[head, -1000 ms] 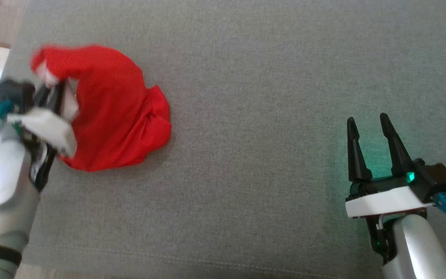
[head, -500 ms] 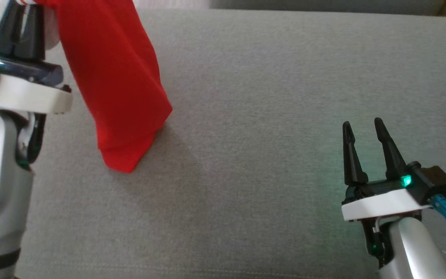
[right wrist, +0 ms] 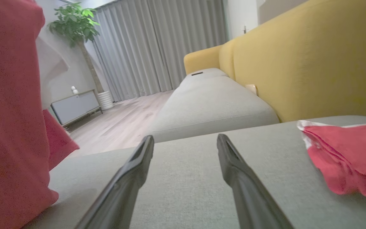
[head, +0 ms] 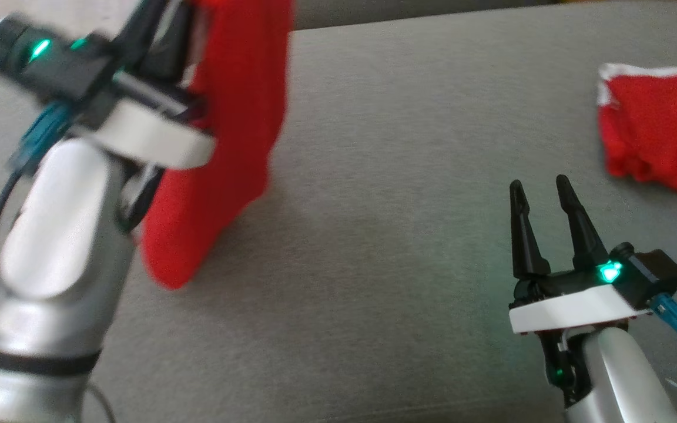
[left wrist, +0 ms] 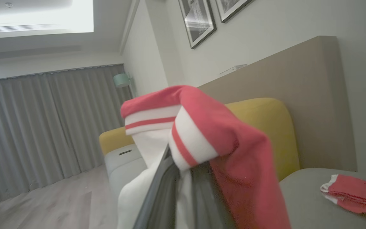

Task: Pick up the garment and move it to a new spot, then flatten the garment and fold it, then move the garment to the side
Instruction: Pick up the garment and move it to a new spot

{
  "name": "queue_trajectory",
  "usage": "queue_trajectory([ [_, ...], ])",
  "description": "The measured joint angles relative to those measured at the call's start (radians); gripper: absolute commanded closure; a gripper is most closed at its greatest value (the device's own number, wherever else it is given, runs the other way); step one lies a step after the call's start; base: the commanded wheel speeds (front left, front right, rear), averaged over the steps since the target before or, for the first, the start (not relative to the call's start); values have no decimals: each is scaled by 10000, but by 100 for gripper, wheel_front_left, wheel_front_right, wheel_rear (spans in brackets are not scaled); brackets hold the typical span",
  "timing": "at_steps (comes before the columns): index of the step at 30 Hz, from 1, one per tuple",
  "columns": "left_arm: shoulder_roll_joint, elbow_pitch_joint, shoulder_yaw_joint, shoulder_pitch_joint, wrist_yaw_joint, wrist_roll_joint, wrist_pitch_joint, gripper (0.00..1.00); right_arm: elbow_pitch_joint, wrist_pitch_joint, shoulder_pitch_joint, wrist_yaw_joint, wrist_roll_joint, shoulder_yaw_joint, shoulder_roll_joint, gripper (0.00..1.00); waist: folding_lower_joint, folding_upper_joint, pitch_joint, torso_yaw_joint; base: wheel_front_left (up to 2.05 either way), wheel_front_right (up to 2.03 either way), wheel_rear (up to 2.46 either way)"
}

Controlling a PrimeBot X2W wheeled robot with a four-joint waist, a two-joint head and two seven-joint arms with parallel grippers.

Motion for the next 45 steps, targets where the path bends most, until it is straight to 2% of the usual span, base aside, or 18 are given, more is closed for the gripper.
queue_trajectory([
  [5, -941, 619, -796, -1552, -161, -65, 0, 100, -38, 0, -83, 0, 178, 242, -2, 0, 0, 0, 127, -842, 0, 0, 0],
  [9, -1760, 583, -654, -2782, -192, -339, 0, 100, -96, 0, -360, 0, 272, 336, -2, 0, 0, 0, 282, -1370, 0, 0, 0],
  [12, -1902, 453, -445, -3408, -194, -307, -6, 100, -163, 0, -431, 0, 305, 330, -2, 0, 0, 0, 464, -1533, 0, 0, 0],
  [16, -1668, 1032, -405, -3010, -205, -81, -15, 100, -219, 0, -422, 0, 341, 255, -4, 0, 0, 0, 612, -1486, 0, 0, 0],
  [25, -155, 3156, -497, -46, -268, 305, 2, 100, -286, 0, -432, 0, 213, 15, -4, 0, 0, 0, 1091, -864, 0, 0, 0],
  [31, 324, 3572, -525, 640, -276, 581, 8, 100, -209, 0, -481, 0, 21, -71, -2, 0, 1, 0, 1236, -355, 0, 0, 0],
  [32, 368, 3591, -499, 718, -276, 614, 8, 91, -165, 0, -482, 0, -17, -81, -2, 0, 1, 0, 1220, -273, 0, 0, 0],
  [33, 410, 3611, -468, 807, -274, 656, 8, 62, -127, 0, -481, 0, -27, -84, -2, 0, 1, 0, 1191, -197, 0, 0, 0],
  [34, 454, 3636, -426, 927, -274, 677, 8, 51, -86, 0, -481, 0, -27, -81, -2, 0, 0, 0, 1145, -130, 0, 0, 0],
  [35, 479, 3670, -343, 1062, -270, 675, 8, 0, -40, 0, -480, 0, -29, -77, -2, 0, 0, 0, 1087, -73, 0, 0, 0],
  [41, 552, 4380, -10, 1838, -259, 658, 8, 0, 96, 0, -436, 0, -121, -121, -2, 0, 0, 0, 627, 248, 0, 0, 0],
  [45, 493, 3935, 811, 2060, -25, 299, 10, 0, 222, 0, -370, 0, -203, -190, -2, 0, 0, 0, 281, 448, 0, 0, 0],
])
